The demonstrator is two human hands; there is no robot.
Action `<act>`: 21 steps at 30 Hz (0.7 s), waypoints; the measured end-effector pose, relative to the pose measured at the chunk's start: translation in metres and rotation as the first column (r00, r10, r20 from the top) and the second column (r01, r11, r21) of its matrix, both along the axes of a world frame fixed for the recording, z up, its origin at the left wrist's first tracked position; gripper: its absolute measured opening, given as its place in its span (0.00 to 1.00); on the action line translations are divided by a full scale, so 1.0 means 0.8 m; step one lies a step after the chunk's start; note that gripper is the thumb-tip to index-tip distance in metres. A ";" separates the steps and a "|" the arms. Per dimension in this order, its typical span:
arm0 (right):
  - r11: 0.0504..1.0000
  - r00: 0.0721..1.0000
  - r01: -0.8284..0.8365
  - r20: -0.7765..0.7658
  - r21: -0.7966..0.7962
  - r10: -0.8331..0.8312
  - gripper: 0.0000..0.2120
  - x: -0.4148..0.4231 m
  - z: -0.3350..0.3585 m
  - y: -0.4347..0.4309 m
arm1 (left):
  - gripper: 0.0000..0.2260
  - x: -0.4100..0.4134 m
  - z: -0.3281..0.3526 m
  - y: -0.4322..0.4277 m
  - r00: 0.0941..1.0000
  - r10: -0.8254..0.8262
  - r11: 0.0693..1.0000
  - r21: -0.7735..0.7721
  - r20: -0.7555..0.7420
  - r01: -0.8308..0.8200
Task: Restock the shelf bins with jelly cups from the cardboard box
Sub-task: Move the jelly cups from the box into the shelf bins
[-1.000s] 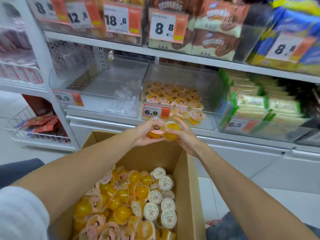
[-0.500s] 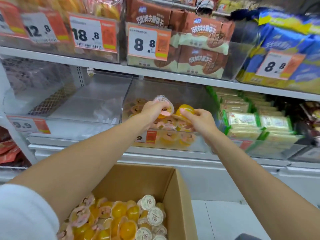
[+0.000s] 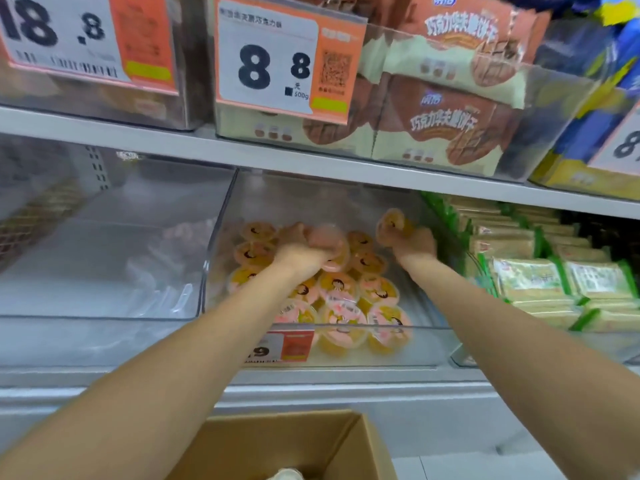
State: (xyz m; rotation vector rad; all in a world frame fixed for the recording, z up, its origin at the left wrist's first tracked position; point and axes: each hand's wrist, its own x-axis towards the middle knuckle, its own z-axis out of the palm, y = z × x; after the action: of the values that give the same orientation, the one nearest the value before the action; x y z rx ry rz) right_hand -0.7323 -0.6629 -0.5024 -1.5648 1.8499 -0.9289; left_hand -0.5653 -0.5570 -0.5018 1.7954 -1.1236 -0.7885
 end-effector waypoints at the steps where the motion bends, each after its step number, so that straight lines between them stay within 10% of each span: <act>1: 0.997 0.988 -0.020 -0.154 -0.068 0.010 0.25 0.004 -0.005 -0.001 | 0.22 -0.001 0.000 0.001 1.000 -0.007 1.000 -0.008 0.000 0.007; 6: 0.988 0.845 -0.011 -0.529 -0.151 -0.072 0.19 0.013 -0.017 -0.006 | 0.21 -0.007 0.000 0.002 1.000 -0.029 0.999 -0.042 0.008 0.029; 13: 0.964 0.869 -0.210 -0.482 -0.161 0.109 0.16 0.003 -0.002 0.007 | 0.23 -0.004 -0.002 0.002 0.997 0.002 0.999 -0.046 -0.073 -0.005; 17: 0.866 0.869 -0.489 0.035 -0.104 0.494 0.20 0.009 0.025 0.068 | 0.22 -0.006 0.000 0.004 0.959 -0.038 0.996 -0.091 -0.281 0.013; 21: 0.848 0.799 -0.530 0.328 -0.012 0.504 0.14 0.011 0.024 0.087 | 0.13 -0.019 0.013 0.016 0.803 -0.128 0.990 -0.118 -0.582 0.072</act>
State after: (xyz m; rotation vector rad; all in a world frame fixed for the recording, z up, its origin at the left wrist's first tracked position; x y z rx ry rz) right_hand -0.7235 -0.5935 -0.4831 -1.6343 1.1257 -0.7779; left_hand -0.5801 -0.5441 -0.4912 1.2750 -0.8167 -1.2346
